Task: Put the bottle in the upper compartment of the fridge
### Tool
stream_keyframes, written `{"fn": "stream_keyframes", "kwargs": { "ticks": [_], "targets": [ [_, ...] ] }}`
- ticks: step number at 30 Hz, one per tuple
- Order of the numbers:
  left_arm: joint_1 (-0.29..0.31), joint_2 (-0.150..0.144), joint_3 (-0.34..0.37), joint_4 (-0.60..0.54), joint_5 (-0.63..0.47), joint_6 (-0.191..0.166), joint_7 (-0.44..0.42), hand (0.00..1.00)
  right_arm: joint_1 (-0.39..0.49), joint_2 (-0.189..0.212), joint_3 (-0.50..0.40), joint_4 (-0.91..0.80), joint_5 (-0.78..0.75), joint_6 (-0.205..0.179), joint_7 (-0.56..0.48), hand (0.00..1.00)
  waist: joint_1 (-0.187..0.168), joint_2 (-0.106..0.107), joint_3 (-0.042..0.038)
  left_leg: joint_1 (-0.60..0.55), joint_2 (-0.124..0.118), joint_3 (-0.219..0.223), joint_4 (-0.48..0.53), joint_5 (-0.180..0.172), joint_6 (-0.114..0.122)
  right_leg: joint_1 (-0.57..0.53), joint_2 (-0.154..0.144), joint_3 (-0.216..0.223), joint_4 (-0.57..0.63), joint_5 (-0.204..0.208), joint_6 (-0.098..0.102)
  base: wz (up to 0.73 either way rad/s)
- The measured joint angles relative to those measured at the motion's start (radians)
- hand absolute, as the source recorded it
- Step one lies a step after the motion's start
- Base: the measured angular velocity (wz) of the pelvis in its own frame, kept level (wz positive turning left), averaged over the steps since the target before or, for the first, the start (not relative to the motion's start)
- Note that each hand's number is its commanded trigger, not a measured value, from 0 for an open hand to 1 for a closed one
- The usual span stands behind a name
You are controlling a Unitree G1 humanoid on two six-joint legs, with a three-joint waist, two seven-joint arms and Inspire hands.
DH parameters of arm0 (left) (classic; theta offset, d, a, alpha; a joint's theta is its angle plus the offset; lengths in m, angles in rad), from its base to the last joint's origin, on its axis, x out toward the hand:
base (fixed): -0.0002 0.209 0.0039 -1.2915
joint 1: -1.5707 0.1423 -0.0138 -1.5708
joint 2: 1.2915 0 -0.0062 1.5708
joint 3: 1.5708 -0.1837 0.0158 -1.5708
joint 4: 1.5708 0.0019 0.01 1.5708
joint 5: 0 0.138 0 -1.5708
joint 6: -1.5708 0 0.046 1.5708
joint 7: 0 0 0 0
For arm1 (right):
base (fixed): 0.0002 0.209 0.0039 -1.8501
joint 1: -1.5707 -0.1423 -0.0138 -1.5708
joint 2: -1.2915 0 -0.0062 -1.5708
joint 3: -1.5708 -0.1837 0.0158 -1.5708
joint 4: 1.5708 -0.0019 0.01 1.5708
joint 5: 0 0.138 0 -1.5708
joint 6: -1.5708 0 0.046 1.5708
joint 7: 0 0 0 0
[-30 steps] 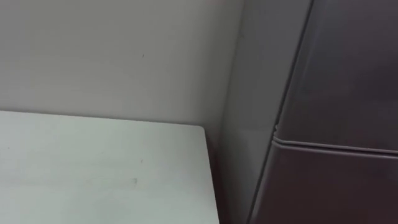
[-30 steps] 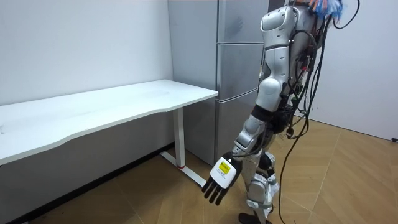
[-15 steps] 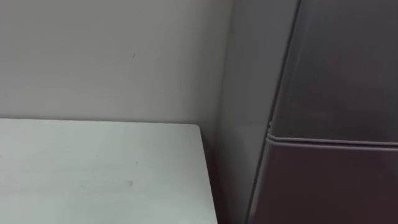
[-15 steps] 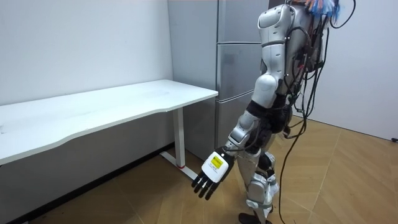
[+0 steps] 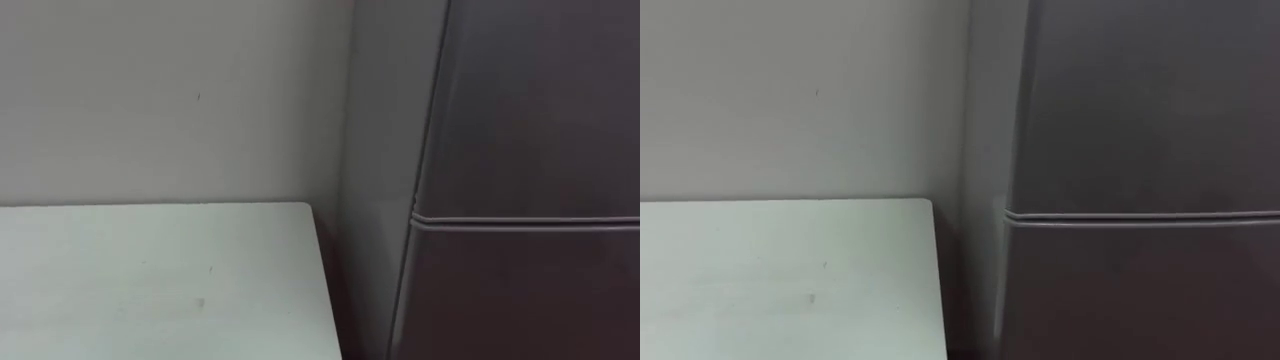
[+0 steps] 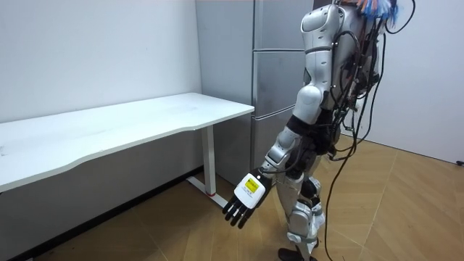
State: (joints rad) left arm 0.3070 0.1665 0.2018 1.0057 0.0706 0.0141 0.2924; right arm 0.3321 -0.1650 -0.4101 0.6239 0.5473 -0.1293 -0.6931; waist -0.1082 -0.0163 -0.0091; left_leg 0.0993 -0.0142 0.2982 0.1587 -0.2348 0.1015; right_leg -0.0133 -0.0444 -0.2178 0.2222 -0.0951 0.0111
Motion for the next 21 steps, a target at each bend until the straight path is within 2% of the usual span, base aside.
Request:
{"fn": "stream_keyframes", "kwargs": {
  "ticks": [2,7,13,15,19,21],
  "targets": [
    [-0.003,-0.010,-0.005,0.004,-0.001,0.000,-0.006,0.00,0.000,0.006,0.049,0.069,-0.006,0.000,0.043,0.00,0.006,0.005,0.0004,0.000,0.000,0.004,0.001,0.000,-0.001,-0.002,0.004,0.020,-0.001,0.000,0.000,-0.05],
    [-0.005,-0.019,-0.053,0.006,-0.002,-0.005,-0.040,0.00,-0.002,0.012,0.149,0.168,-0.008,0.000,0.168,0.00,0.005,0.023,0.0026,0.000,0.000,0.003,0.001,0.000,0.000,-0.001,0.006,0.031,0.000,-0.001,0.000,-0.01],
    [-0.014,-0.029,-0.109,0.031,-0.002,-0.031,-0.048,0.00,-0.034,0.014,0.309,0.295,-0.024,0.000,0.373,0.00,0.012,0.023,0.0036,-0.001,0.001,0.001,0.002,-0.001,-0.005,-0.001,0.012,0.029,-0.003,-0.005,-0.003,0.00],
    [-0.031,-0.037,-0.109,0.054,-0.002,-0.035,-0.067,0.00,-0.059,0.018,0.352,0.368,-0.058,0.004,0.459,0.00,0.028,0.024,0.0039,-0.001,0.001,0.002,0.004,-0.004,-0.007,-0.001,0.012,0.029,-0.004,-0.009,-0.002,0.00],
    [-0.039,-0.042,-0.110,0.052,-0.001,-0.042,-0.089,0.00,-0.065,0.022,0.427,0.390,-0.087,0.023,0.570,0.00,0.063,0.022,0.0063,-0.005,0.001,0.002,0.004,-0.003,-0.004,-0.005,0.010,0.022,-0.013,-0.012,-0.003,0.00],
    [-0.039,-0.043,-0.112,0.052,-0.001,-0.042,-0.091,0.00,-0.079,0.023,0.452,0.391,-0.090,0.028,0.615,0.00,0.068,0.021,0.0071,-0.008,0.002,0.001,0.003,-0.002,-0.003,-0.005,0.010,0.020,-0.019,-0.012,-0.002,0.02]
  ]
}}
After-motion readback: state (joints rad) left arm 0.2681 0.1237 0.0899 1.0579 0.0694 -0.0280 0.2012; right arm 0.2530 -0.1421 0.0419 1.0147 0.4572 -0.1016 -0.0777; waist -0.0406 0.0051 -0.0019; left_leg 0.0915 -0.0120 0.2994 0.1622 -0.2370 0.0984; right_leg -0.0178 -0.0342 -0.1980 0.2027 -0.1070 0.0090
